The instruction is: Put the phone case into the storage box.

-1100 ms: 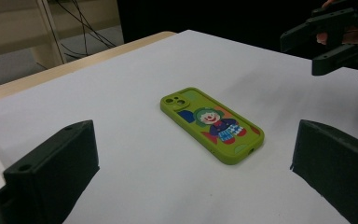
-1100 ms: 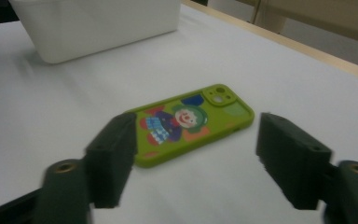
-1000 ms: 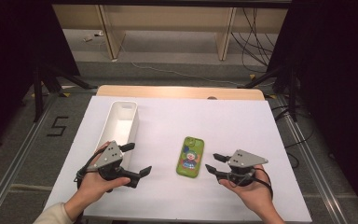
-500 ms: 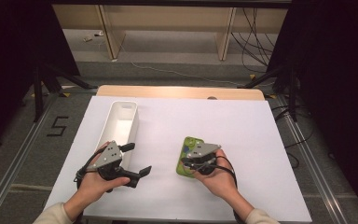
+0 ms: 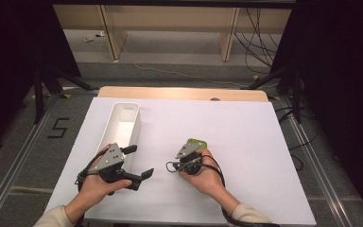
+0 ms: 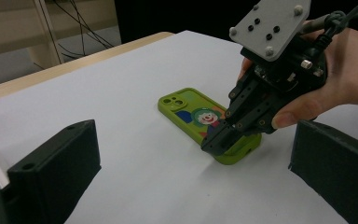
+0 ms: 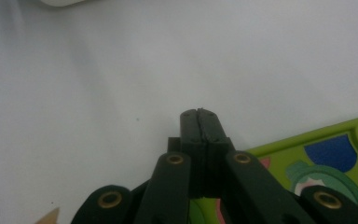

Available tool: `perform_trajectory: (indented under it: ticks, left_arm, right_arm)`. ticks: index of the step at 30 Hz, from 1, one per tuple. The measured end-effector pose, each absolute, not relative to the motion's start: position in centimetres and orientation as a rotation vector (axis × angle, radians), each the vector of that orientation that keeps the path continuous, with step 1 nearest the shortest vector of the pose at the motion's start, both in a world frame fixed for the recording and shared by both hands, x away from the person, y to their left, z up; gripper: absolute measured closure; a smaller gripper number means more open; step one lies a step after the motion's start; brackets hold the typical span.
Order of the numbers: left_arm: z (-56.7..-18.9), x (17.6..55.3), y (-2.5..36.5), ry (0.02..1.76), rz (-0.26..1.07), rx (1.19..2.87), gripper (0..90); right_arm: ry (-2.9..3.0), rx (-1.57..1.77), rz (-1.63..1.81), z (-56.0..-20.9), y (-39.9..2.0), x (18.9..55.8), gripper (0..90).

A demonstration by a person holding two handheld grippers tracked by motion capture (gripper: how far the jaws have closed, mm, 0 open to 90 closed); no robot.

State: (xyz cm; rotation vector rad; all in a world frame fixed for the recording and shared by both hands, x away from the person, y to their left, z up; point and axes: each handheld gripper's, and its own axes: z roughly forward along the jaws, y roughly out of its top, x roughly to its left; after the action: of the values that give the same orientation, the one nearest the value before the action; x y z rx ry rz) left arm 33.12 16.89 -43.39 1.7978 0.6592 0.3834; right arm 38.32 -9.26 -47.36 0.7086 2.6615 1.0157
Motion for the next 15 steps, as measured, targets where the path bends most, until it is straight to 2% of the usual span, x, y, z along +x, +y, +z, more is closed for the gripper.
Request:
perform_trajectory:
  ticks: [15]
  left_arm:
    - [-43.41, 33.13, 16.90, 0.659, 0.379, 1.796, 1.2]
  right_arm:
    - [2.724, 0.709, 0.944, -47.55, -8.99, 38.29, 90.0]
